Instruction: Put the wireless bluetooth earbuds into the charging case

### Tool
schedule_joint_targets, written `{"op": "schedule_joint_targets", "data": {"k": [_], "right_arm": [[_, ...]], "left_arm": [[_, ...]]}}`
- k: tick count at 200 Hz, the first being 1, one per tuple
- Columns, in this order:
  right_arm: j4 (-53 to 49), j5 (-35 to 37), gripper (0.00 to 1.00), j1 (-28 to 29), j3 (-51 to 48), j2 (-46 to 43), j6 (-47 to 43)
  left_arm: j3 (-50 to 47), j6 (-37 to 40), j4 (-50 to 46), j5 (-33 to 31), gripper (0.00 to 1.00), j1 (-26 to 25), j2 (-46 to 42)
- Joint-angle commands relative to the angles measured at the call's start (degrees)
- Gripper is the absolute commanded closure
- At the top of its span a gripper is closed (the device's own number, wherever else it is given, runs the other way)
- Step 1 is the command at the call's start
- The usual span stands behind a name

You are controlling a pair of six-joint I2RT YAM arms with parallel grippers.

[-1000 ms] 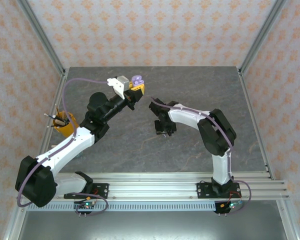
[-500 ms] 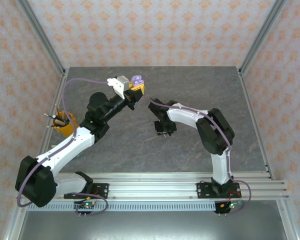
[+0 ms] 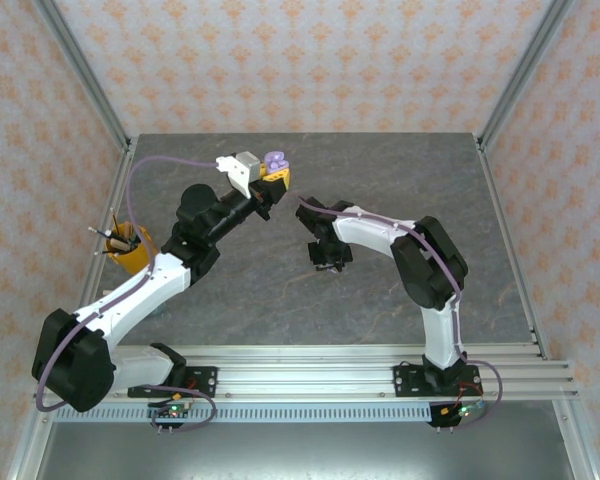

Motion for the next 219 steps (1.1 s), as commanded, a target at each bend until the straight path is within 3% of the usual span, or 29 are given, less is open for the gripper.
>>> {"op": "schedule_joint_targets", "data": {"k": [1,135,219], "right_arm": [[-3.2,1.6,0.71,0.2,0.1,0.8,-0.8],[-2.2,-2.3,0.71,0.3,-4.0,-4.4,-0.6],[-3.3,4.1,0.71,0.2,0.5,0.8,-1.2]], "left_arm": [[0.3,0.5,1.7,-0.6,1.0,0.2,-0.1],[0.6,0.4,1.6,-0.7,1.0,0.2,0.3],[0.4,0.3,1.6,-0.8,1.0,0.2,0.0]]}}
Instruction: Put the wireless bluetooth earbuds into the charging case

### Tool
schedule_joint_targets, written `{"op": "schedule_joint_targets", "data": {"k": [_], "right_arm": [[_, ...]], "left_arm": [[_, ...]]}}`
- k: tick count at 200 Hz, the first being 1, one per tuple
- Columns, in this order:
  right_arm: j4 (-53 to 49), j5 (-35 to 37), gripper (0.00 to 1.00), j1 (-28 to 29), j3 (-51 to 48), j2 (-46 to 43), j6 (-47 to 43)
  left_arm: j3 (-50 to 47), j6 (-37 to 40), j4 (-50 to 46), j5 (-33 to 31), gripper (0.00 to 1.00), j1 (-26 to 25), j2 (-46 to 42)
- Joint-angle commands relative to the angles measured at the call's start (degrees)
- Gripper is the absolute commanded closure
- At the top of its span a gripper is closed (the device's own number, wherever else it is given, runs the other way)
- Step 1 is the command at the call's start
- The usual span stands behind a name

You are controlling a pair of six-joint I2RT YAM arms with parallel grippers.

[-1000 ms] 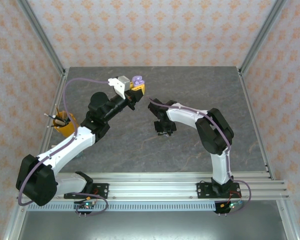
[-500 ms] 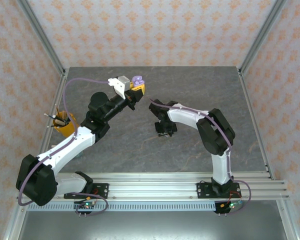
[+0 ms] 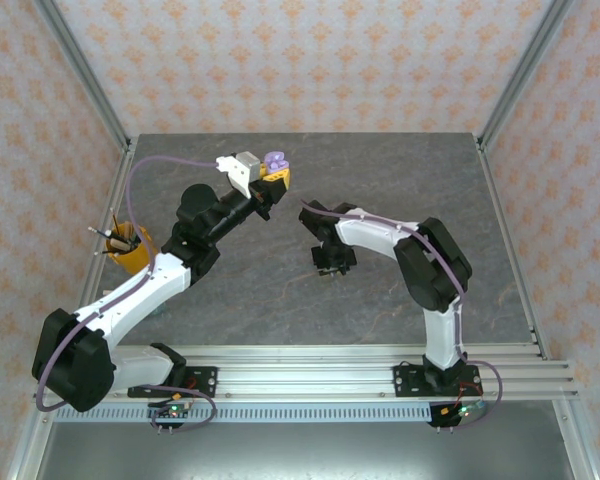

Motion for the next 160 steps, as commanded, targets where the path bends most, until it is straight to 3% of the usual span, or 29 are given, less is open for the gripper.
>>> {"op": "schedule_joint_targets", "data": {"k": [1,160], "right_arm": [[-1.7,4.5,0.71,0.2,2.4,2.2,-0.4],[-2.5,4.0,0.73,-0.1,3.0,4.4,3.6]], "left_arm": [[0.4,0.3,1.6,-0.8,1.0,0.2,0.0],[0.6,0.8,1.5,-1.0,1.0,0.2,-0.1]]}}
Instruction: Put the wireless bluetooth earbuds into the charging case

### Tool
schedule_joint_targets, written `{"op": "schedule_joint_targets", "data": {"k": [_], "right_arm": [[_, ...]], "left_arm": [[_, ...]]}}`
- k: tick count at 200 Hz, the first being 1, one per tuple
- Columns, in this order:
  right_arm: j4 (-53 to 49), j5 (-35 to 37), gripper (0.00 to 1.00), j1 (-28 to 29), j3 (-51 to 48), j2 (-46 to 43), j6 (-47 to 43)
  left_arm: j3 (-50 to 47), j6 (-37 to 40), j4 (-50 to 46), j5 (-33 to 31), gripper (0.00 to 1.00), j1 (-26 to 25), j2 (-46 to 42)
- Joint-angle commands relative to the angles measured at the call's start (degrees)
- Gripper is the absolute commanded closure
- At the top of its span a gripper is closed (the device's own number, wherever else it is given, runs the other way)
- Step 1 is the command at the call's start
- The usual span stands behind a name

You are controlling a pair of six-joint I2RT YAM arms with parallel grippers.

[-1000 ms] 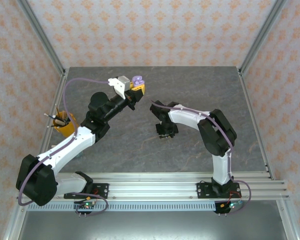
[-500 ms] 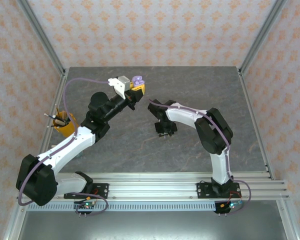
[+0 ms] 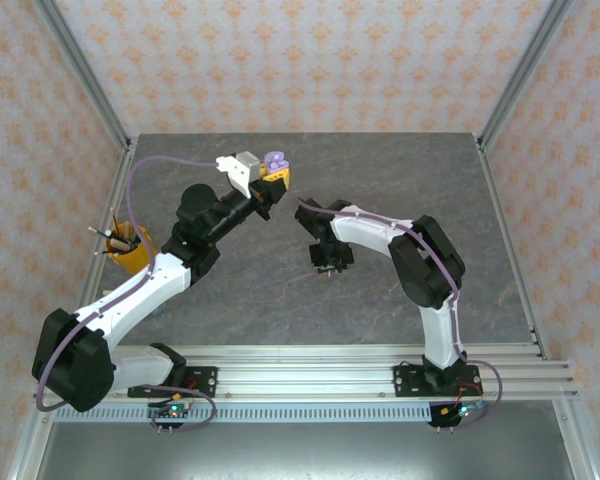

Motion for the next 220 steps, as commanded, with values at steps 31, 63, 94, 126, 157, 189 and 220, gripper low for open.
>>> {"op": "schedule_joint_targets", "data": {"k": [31,63,94,126,157,189,220], "right_arm": [[0.1,3.1,0.74,-1.3,-0.4,1.3,0.5],[-0.4,3.1,0.74,-2.3,-0.7,0.4,-0.4],[-0.5,2.6,0.71,-3.2,-1.4,-0.9,1.0],[0.3,-0.9,0.67,-3.4,-1.1,-0.5,6.0],[0.9,-1.3,0.67,-3.3,-0.9,0.5,10.6],[1.1,-0.5,0.67,-3.2,-1.3,0.8,15.1],[0.2,1.2,0.67,-2.3,-1.1,1.5,16.9]], "left_arm": [[0.5,0.7,1.5,-0.8,1.0,0.2,0.0],[0.4,0.6,1.7,-0.8,1.0,0.2,0.0],[0.1,0.7,2.0,-0.9,1.0,0.2,0.0],[-0.2,0.6,2.6,-1.1,1.0,0.2,0.1],[-0.7,0.7,2.6,-1.2,1.0,0.2,-0.2],[-1.3,0.9,3.0,-1.4,1.0,0.2,-0.4],[-1.7,0.8,3.6,-1.6,1.0,0.2,-0.3]]}}
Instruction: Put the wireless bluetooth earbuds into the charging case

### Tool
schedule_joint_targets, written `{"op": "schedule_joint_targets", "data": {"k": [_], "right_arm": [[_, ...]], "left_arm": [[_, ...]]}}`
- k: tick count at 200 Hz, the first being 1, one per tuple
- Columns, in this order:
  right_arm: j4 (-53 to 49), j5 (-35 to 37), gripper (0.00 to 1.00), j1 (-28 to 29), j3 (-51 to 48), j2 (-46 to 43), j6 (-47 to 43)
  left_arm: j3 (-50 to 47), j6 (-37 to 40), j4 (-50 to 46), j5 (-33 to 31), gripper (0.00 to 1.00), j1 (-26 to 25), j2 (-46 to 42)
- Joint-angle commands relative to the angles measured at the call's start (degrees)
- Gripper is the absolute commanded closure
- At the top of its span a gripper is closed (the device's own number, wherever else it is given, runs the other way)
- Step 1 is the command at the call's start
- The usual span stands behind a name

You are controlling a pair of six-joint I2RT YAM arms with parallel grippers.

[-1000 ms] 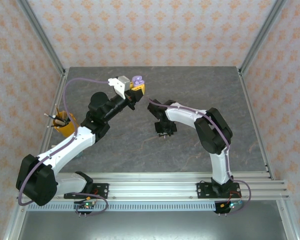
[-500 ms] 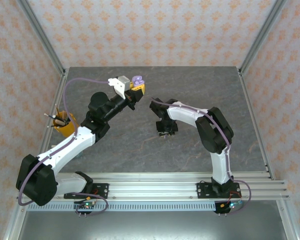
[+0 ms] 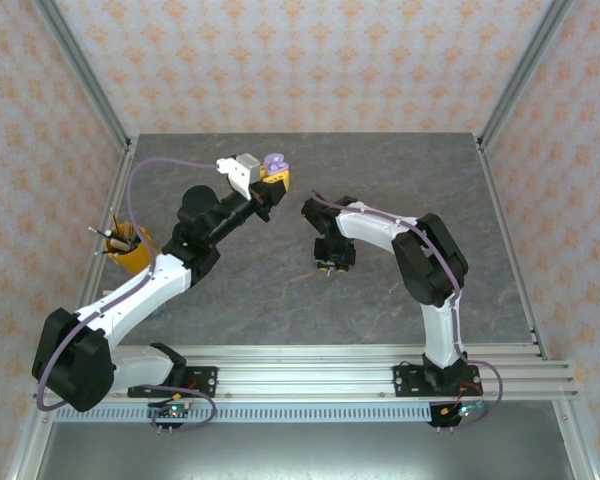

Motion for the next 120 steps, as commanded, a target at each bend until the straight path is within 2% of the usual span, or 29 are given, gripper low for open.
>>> {"op": "schedule_joint_targets", "data": {"k": [1,40,79,120], "right_arm": [[0.0,4.5,0.67,0.2,-1.0,1.7,3.9],[-2.1,7.6,0.69,1.3,0.1,3.4,5.4],[-2.8,7.9,0.74,2.1,2.0,4.7,8.0],[-2.6,8.6,0.81,2.4,2.4,4.2,6.8]], "left_arm": [[-0.6,0.8,3.2,-1.3,1.0,0.2,-0.3],[-0.8,0.8,3.6,-1.5,1.0,0.2,-0.2],[-1.1,0.8,4.0,-1.7,1.0,0.2,-0.2],[-0.5,1.5,3.1,-1.7,1.0,0.2,-0.4]]}}
